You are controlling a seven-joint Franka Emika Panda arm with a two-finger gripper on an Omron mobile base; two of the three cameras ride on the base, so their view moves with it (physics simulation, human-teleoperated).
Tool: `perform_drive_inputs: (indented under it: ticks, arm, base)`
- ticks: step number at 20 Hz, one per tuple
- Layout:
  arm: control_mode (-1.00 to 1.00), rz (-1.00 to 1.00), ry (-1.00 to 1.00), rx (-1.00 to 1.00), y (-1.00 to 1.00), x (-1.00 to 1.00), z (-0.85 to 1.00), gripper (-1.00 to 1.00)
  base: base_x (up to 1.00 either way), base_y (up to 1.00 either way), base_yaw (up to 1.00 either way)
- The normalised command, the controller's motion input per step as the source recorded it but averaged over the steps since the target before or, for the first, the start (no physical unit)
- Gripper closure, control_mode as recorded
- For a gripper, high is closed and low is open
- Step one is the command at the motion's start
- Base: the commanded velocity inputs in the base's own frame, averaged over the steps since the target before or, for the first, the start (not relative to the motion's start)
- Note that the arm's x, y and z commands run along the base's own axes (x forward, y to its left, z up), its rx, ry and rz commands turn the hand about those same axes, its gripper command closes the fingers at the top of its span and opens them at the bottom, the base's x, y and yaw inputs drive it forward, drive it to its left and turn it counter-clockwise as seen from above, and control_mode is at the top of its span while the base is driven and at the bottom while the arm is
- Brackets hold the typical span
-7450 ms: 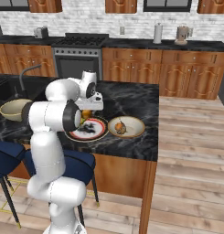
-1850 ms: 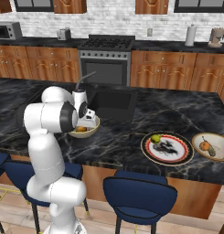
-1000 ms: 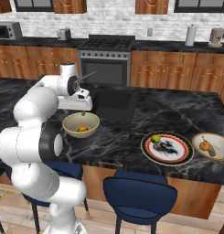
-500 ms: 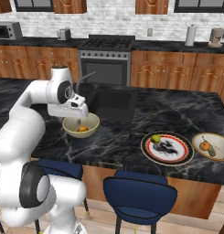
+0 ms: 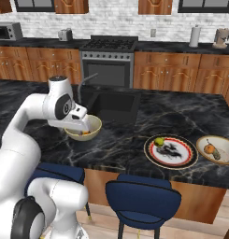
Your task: Take the fruits from the plate on the dining counter and place two fruits in each bowl.
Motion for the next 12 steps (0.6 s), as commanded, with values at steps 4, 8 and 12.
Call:
perform_drive_inputs:
  ticks: [4, 8, 12]
  arm:
    - [1.00, 0.00, -0.01, 0.00, 0.00, 0.00, 0.00, -1.00]
    - [1.00, 0.00, 0.00, 0.00, 0.00, 0.00, 0.00, -1.00]
    - [1.00, 0.00, 0.00, 0.00, 0.00, 0.00, 0.00, -1.00]
  base:
    - [-0.02, 0.00, 0.00]
    - [-0.38, -0.71, 0.00]
    - [-0.23, -1.00, 0.00]
